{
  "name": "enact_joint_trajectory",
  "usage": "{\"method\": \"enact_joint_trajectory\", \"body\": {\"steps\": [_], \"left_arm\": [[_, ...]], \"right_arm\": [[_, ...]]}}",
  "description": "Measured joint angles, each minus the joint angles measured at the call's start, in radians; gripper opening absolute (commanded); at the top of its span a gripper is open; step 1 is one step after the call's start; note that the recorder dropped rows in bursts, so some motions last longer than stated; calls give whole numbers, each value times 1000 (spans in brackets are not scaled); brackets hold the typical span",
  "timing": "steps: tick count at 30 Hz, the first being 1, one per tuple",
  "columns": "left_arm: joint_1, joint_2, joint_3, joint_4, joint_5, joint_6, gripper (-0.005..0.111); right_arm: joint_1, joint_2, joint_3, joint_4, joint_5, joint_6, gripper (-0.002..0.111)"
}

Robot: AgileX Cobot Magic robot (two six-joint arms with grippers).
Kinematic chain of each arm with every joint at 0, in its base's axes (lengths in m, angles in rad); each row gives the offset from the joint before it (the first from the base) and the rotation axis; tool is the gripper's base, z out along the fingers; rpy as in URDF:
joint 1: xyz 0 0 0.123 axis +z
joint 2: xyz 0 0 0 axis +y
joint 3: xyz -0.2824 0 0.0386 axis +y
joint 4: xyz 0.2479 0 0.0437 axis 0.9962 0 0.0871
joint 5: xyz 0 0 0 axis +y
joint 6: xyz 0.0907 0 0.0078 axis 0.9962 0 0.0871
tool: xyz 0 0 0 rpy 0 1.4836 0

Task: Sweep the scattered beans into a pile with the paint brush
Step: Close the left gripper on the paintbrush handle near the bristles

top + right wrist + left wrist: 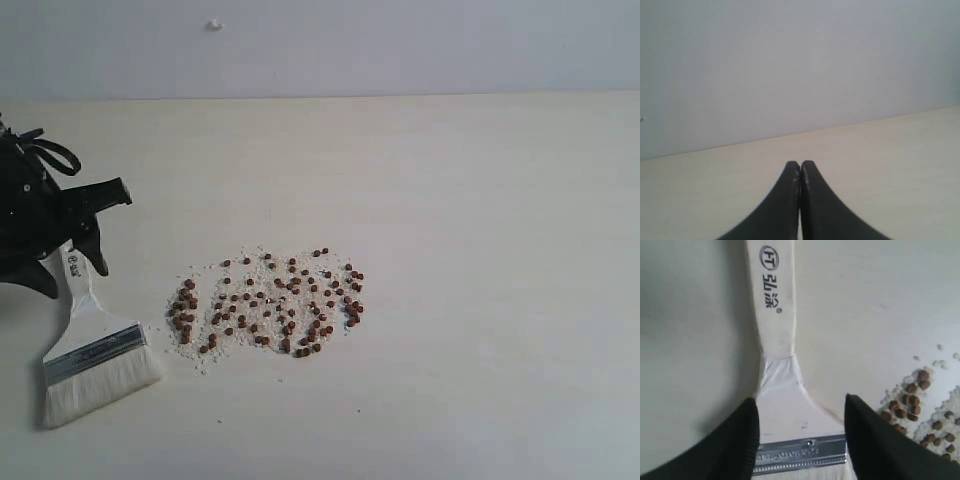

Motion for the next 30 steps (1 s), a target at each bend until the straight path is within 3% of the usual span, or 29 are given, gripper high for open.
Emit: {"method": "enact_joint_trajectory", "body": {"steps": [30], "left_arm": [[0, 146, -2, 59, -57, -33, 50]], "right_arm": [[0, 0, 0, 0, 0, 0, 0]]}}
